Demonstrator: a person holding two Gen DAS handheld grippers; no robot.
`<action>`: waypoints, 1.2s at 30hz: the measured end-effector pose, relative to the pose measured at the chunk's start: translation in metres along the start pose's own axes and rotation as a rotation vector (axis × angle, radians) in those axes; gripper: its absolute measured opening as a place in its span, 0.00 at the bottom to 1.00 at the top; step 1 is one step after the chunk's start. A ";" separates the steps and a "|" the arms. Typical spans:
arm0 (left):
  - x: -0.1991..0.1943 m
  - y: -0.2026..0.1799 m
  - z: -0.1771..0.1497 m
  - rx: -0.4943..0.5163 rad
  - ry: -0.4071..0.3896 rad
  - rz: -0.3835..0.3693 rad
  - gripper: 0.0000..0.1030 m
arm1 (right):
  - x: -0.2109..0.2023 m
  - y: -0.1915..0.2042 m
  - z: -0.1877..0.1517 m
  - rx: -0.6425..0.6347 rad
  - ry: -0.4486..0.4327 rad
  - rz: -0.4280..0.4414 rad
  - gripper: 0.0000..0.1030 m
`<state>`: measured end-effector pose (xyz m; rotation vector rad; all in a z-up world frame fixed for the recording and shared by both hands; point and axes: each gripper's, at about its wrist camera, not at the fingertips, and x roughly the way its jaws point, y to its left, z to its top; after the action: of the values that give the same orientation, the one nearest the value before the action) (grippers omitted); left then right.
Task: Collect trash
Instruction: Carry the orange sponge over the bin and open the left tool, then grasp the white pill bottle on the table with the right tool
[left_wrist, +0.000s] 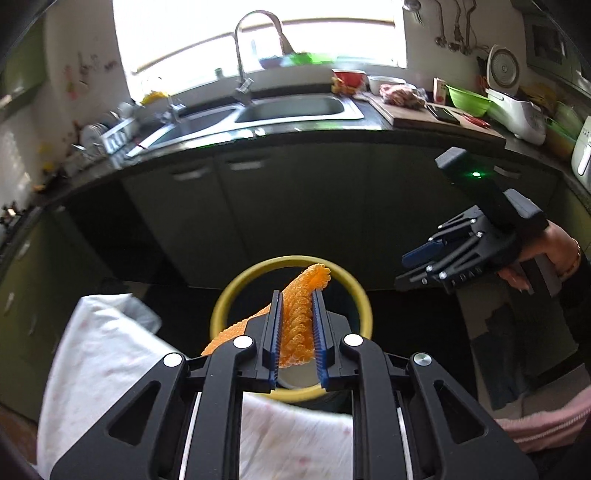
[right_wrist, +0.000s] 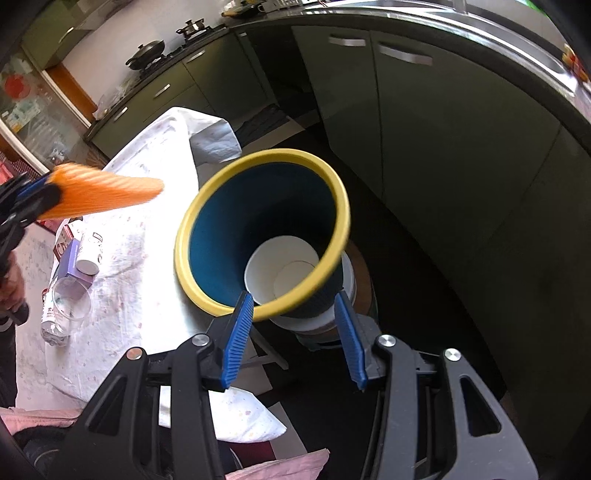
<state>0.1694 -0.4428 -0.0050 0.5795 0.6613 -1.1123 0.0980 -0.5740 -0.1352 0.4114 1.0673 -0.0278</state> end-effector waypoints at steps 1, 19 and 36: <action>0.012 -0.001 0.004 -0.014 0.012 -0.017 0.18 | 0.000 -0.003 -0.002 0.003 0.001 0.002 0.43; -0.036 0.008 -0.001 -0.127 -0.041 0.085 0.74 | 0.023 0.003 -0.005 -0.013 0.037 0.051 0.47; -0.235 0.047 -0.191 -0.572 -0.109 0.617 0.94 | 0.070 0.226 0.042 -0.352 0.184 0.248 0.51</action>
<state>0.1080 -0.1470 0.0428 0.1957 0.6111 -0.3434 0.2172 -0.3674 -0.1067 0.2266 1.1690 0.4196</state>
